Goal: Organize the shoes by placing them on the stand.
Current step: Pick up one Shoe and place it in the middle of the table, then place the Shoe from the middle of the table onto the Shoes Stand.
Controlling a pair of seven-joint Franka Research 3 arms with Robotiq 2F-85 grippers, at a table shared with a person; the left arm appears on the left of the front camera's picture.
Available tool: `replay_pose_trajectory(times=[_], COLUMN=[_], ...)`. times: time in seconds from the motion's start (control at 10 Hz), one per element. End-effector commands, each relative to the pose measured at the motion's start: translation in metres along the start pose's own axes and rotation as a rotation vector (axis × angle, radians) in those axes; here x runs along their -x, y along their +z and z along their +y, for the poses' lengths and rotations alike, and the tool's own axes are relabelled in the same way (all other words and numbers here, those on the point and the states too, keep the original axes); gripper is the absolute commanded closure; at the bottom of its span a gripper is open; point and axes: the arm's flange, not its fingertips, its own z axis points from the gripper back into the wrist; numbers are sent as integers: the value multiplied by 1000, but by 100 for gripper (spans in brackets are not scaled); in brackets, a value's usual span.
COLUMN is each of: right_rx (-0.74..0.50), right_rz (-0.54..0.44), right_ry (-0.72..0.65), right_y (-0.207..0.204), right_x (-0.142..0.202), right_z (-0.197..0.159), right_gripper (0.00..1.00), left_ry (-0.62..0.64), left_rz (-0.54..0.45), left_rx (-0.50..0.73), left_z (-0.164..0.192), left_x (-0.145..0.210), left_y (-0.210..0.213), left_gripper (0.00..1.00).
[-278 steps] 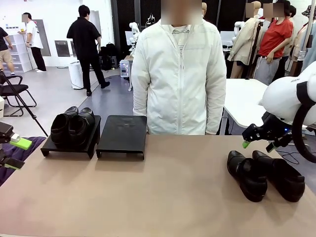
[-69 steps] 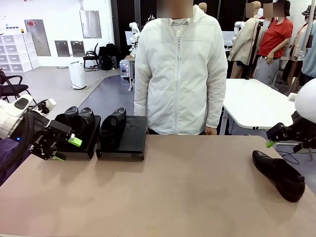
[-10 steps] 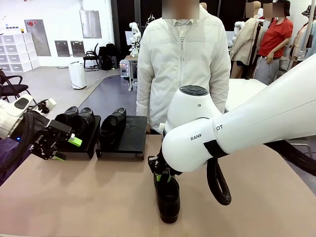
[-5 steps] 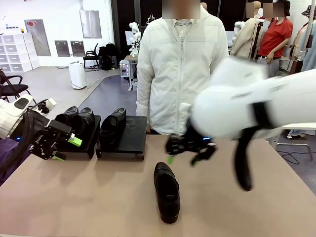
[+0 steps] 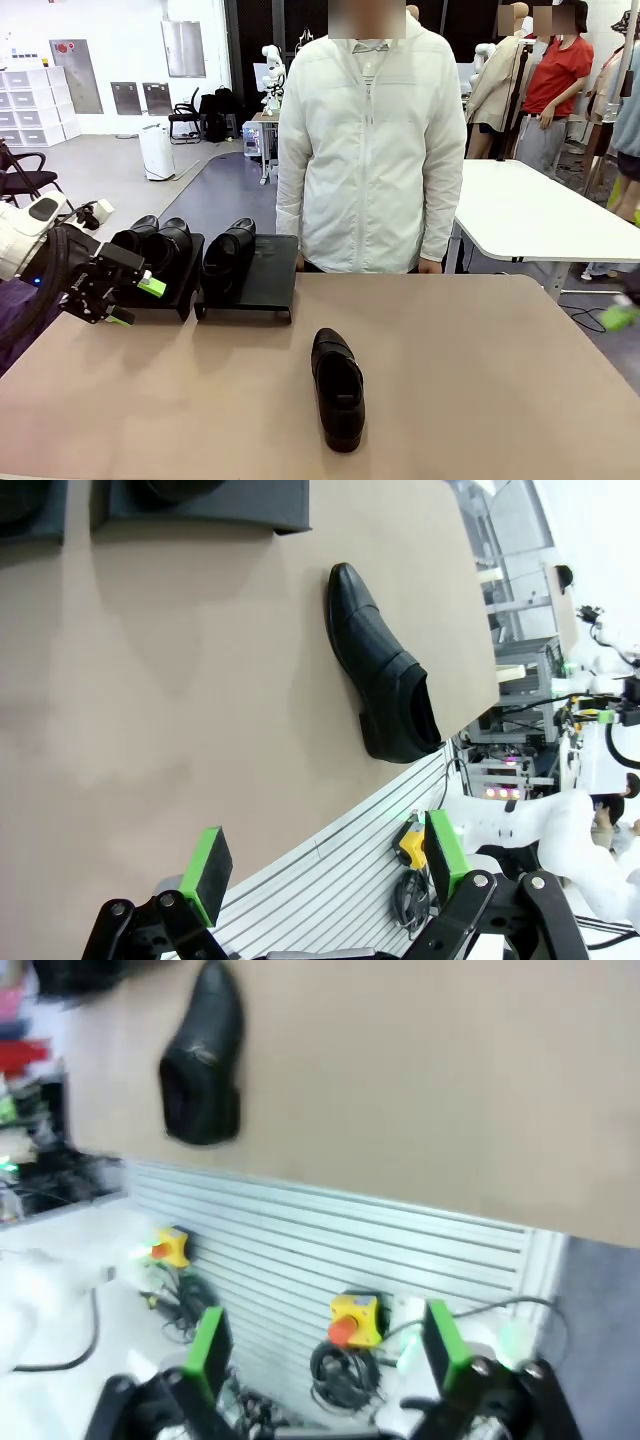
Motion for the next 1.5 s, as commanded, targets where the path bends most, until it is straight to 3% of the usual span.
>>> replay_pose_trajectory(times=[0.0, 0.1, 1.3, 1.4], right_rx=[-70, 0, 0, 0], right_rz=[-93, 0, 0, 0], right_ry=[-84, 0, 0, 0], right_y=[-4, 0, 0, 0], right_x=[-14, 0, 0, 0], right_z=[-18, 0, 0, 0], right_gripper=[0, 0, 0, 0], left_ry=[-1, -1, 0, 51], left_rz=[4, 4, 0, 11], left_rx=[-2, -2, 0, 47], left_z=[0, 0, 0, -49], left_x=[-1, -1, 0, 18], left_y=[2, 2, 0, -18], left_gripper=[0, 0, 0, 0])
